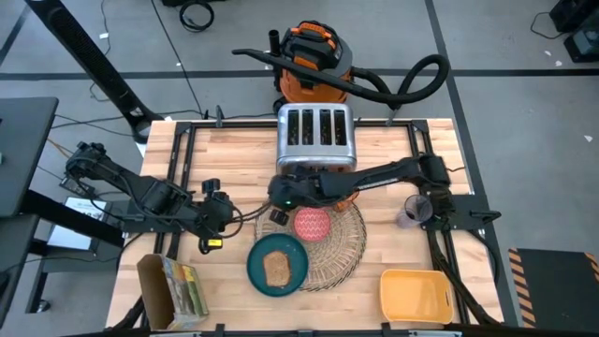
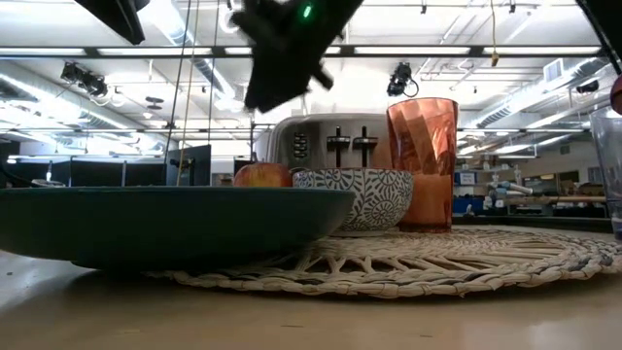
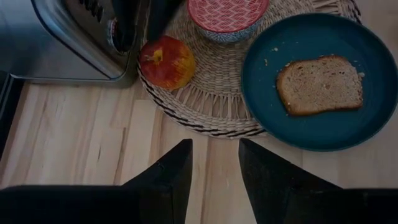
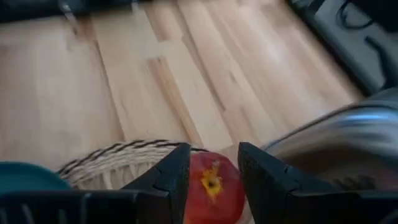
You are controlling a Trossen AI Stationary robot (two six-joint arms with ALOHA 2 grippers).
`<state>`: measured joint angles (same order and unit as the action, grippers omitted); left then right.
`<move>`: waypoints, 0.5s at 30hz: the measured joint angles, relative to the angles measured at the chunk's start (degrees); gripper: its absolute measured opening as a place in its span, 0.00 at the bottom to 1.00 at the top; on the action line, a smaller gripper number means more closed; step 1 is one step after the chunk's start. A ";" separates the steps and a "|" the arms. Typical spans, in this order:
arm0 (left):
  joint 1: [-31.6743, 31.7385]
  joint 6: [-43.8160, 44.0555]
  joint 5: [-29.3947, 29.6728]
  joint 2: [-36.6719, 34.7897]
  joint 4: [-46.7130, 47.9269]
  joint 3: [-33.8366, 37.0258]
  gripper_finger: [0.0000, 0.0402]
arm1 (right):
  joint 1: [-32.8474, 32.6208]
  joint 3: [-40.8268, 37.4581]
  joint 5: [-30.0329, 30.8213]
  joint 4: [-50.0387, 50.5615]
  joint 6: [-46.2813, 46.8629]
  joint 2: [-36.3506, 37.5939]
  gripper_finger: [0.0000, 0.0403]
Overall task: Arrange a breakfast setting
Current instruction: Put the blue spoon on the brown placemat to the right of the red patterned bowl
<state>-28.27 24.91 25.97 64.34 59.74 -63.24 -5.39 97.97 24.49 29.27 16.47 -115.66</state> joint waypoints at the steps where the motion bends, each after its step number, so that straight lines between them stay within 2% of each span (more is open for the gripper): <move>1: 0.00 0.08 -0.01 0.00 -0.06 0.00 0.35 | -0.66 0.00 0.78 0.66 -0.04 1.33 0.36; 7: 0.00 0.42 -0.02 0.00 -0.52 0.00 0.35 | -6.88 0.00 6.04 9.59 1.47 9.94 0.36; 15: 0.00 -0.43 0.36 0.02 -5.35 0.00 0.35 | -16.82 0.00 14.15 28.53 15.12 19.17 0.36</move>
<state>-28.27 24.48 26.33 64.36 54.39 -63.24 -22.21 97.97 38.64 57.81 31.59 -96.49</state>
